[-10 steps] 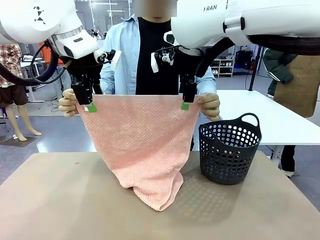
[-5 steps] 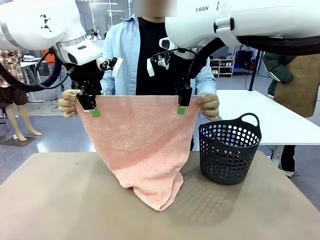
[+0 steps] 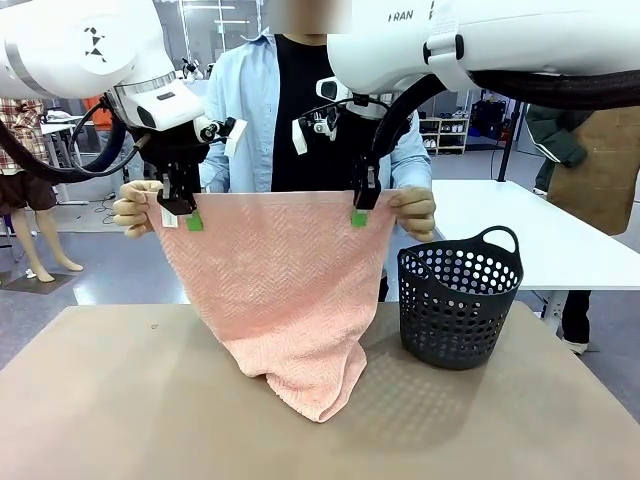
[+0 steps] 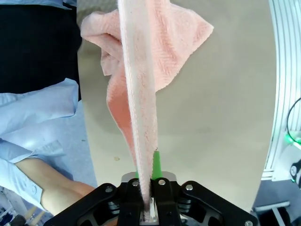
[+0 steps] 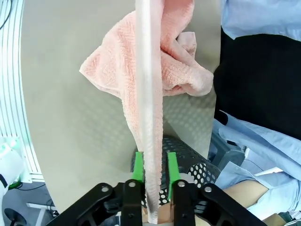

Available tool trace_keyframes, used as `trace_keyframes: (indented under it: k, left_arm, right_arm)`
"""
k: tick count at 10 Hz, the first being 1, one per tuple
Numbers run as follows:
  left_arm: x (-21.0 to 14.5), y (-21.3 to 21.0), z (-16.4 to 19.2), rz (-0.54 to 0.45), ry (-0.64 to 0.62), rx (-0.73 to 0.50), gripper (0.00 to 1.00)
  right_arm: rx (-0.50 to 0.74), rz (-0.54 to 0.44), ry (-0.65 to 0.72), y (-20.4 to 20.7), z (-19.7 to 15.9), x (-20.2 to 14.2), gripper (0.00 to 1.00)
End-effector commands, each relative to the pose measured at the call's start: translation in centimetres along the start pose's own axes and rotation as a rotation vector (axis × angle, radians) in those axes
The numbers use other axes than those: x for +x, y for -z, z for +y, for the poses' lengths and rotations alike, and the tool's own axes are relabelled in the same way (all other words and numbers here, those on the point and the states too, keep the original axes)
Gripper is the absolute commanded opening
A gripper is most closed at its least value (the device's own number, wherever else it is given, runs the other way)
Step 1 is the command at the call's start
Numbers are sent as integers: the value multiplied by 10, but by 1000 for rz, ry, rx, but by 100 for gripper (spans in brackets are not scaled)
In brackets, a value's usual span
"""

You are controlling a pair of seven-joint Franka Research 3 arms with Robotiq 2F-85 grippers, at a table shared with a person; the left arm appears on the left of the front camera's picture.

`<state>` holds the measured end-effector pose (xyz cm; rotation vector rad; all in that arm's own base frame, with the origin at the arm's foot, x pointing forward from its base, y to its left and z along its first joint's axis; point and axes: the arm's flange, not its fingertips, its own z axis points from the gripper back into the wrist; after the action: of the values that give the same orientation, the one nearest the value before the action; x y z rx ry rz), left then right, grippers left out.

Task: Fold the towel.
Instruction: Grab the top end of the 100 cm Hotel Towel extended by the human.

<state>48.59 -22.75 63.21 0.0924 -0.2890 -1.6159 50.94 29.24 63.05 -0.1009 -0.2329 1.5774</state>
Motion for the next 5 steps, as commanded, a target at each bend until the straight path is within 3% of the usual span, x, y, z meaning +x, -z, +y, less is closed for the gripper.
trace_keyframes:
  k: [1,5]
  left_arm:
    - [1,-3,4,-26,4,-40,0]
    - [0,-5,4,-28,0,-37,0]
  right_arm:
    - [19,-7,-10,-2,-5,-1,0]
    - [27,-12,-17,-1,-6,-2,0]
